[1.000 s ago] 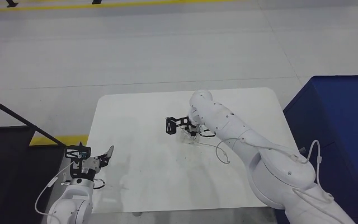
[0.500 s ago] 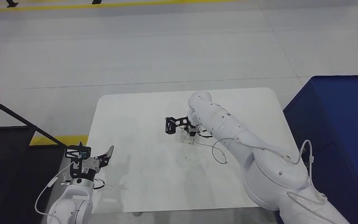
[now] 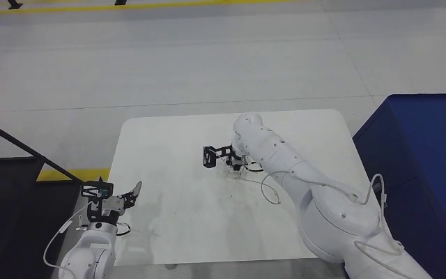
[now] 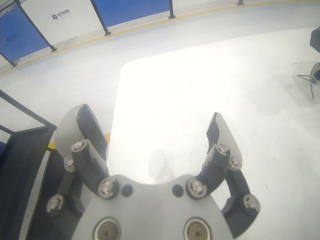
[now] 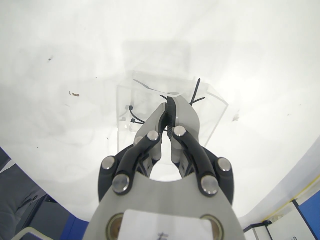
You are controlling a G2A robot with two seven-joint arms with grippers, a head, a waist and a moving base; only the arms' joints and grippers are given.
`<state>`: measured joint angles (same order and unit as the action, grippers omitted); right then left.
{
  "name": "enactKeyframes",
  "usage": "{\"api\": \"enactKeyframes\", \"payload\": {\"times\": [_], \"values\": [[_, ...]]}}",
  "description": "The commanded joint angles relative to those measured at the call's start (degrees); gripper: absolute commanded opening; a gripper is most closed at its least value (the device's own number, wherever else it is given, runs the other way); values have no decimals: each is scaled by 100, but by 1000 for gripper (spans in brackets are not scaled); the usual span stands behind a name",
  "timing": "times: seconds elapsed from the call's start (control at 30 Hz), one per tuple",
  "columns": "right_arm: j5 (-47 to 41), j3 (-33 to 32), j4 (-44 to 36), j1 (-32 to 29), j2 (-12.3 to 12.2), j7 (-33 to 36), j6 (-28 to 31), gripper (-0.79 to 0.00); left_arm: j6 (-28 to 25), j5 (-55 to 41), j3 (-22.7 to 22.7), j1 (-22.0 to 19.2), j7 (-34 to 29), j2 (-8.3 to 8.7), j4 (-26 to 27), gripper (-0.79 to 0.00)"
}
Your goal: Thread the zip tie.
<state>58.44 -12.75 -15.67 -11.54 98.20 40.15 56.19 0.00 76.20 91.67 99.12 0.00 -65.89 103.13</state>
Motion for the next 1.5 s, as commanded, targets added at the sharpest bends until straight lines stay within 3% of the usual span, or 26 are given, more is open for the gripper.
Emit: {"api": "enactKeyframes", "payload": {"times": [0.0, 0.1, 0.4, 0.6, 0.73, 0.87, 1.2, 1.47], "values": [[42, -7, 16, 34, 0, -48, -78, -785, 0, 0, 0, 0, 0, 0, 0, 0], [236, 35, -48, 49, -1, -149, -193, -779, 0, 0, 0, 0, 0, 0, 0, 0], [1296, 301, -366, -141, 13, -494, -678, -643, 0, 0, 0, 0, 0, 0, 0, 0], [1351, 266, -257, -159, 62, -564, -675, -631, 0, 0, 0, 0, 0, 0, 0, 0], [1271, 194, -88, -143, 81, -732, -515, -653, 0, 0, 0, 0, 0, 0, 0, 0], [1217, 137, 80, -108, 78, -1026, -198, -785, 0, 0, 0, 0, 0, 0, 0, 0], [1162, 51, 320, -50, 78, -1350, 181, -785, 0, 0, 0, 0, 0, 0, 0, 0], [448, -42, 350, -34, -38, -1345, 181, -785, 0, 0, 0, 0, 0, 0, 0, 0]]}}
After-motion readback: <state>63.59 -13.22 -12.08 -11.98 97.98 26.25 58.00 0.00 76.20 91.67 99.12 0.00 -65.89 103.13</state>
